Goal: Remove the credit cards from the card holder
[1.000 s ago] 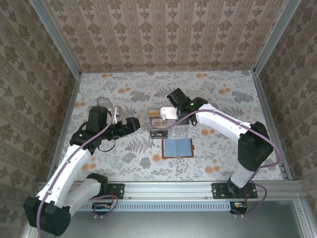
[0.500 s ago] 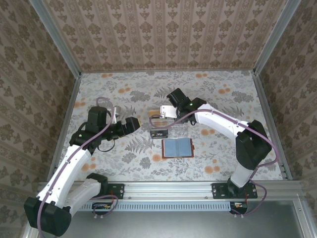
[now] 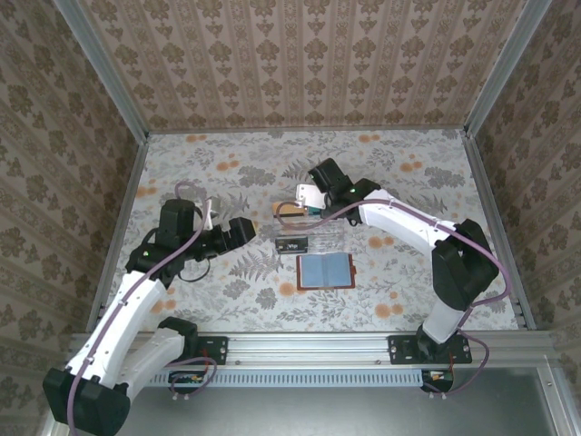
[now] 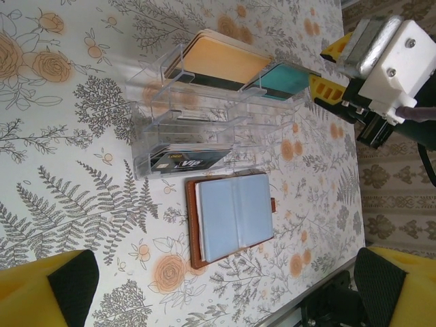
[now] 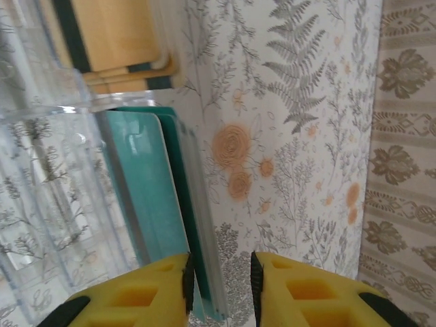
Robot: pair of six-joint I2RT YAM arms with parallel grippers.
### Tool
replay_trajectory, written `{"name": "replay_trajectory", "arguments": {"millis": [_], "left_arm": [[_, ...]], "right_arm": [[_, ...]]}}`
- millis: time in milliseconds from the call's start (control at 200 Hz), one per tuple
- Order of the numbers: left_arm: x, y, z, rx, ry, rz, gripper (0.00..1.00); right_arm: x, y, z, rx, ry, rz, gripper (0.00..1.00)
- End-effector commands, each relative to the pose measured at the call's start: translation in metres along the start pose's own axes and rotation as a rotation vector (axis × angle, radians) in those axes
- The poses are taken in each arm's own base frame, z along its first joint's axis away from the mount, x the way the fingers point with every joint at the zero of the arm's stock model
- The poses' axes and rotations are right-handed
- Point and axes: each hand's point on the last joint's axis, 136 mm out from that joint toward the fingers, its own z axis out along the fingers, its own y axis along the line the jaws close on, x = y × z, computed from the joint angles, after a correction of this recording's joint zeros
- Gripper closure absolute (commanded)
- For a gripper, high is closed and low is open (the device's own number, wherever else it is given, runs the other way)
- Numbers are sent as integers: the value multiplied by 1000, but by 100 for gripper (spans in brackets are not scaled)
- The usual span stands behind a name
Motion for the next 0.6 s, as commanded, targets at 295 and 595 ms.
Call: {"name": "replay_trajectory", "arguments": {"millis": [295, 595], "left_arm": [[4, 2, -4, 6, -2, -26, 0], [4, 4, 13, -6, 5, -74, 9]], "right_arm": [[4, -8, -21, 29, -28, 188, 69], [9, 3, -69, -61, -117, 687, 92]]}}
